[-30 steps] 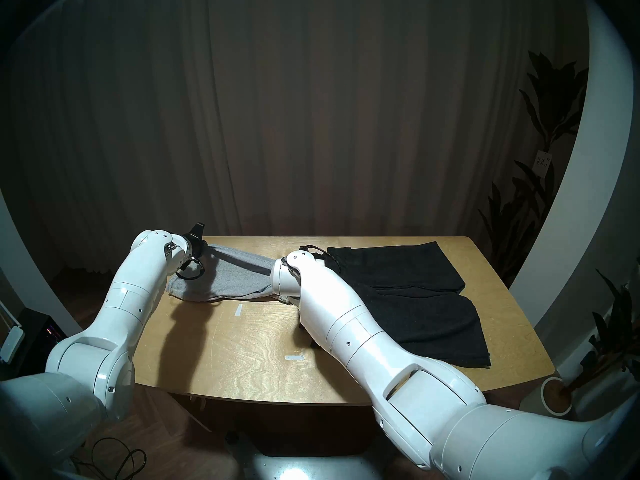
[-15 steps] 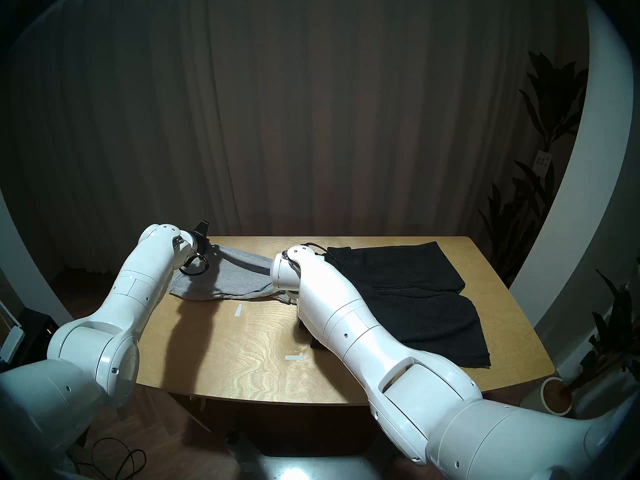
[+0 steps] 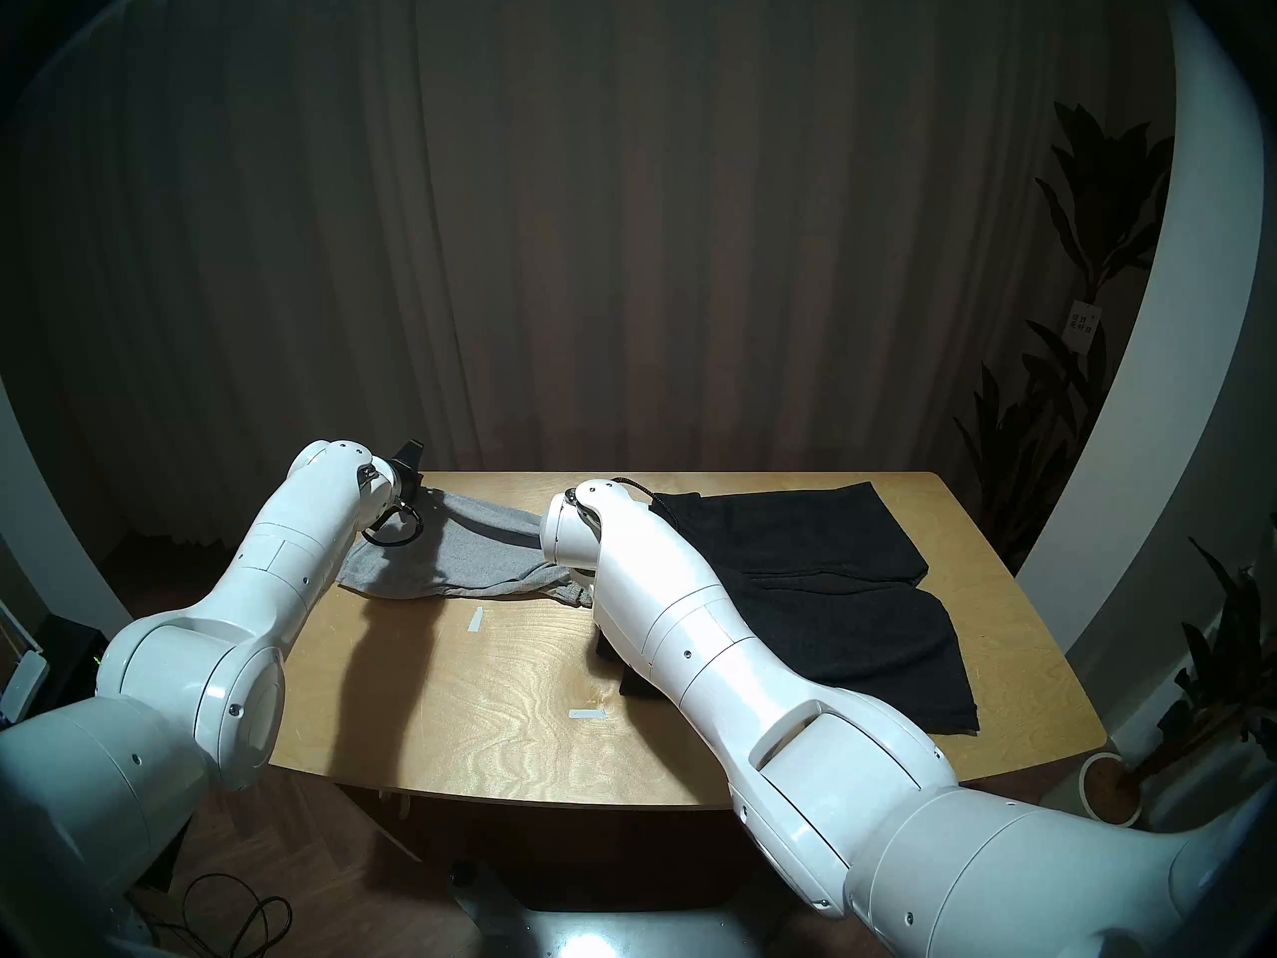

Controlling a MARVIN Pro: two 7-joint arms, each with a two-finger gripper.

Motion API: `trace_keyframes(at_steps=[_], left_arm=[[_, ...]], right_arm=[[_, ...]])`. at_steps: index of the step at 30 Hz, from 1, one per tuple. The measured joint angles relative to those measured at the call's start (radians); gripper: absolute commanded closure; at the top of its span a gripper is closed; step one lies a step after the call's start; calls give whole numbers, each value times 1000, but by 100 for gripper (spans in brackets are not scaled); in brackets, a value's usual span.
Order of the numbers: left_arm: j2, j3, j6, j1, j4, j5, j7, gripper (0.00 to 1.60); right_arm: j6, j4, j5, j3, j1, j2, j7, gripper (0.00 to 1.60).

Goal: Fold pants twice and stack them

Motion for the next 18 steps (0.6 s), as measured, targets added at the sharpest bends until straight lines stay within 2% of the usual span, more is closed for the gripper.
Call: trace_keyframes(at_steps=[1, 2, 3, 5, 6, 8, 10, 12, 17, 18], left_arm=[[-1, 2, -1, -3, 4, 1, 0, 95], [-3, 4, -2, -8, 11, 4, 0, 102], [-4, 6, -3, -13, 16, 5, 0, 102], [-7, 9, -5, -18, 24, 8, 0, 99], [-8, 11, -6, -22, 28, 10, 0, 99], [-12, 15, -9, -29, 38, 14, 0, 100], [-16, 19, -11, -37, 48, 18, 0, 100], [-19, 23, -13, -43, 56, 21, 0, 90], [-27, 31, -19, -57, 73, 28, -1, 80], [-29, 33, -20, -61, 77, 29, -1, 60]], right_arm=[[0, 2, 1, 1, 1, -1, 1, 61], [-1, 4, 4, 2, 3, -2, 1, 50], [-2, 6, 6, 3, 5, -3, 2, 50], [-2, 9, 8, 5, 7, -4, 3, 20], [-3, 11, 10, 6, 9, -5, 4, 11], [-4, 16, 14, 8, 12, -7, 6, 11], [-5, 20, 19, 11, 15, -9, 8, 1], [-6, 24, 22, 13, 18, -11, 9, 3], [-8, 34, 31, 18, 24, -14, 14, 4], [-8, 37, 33, 19, 26, -15, 15, 3]])
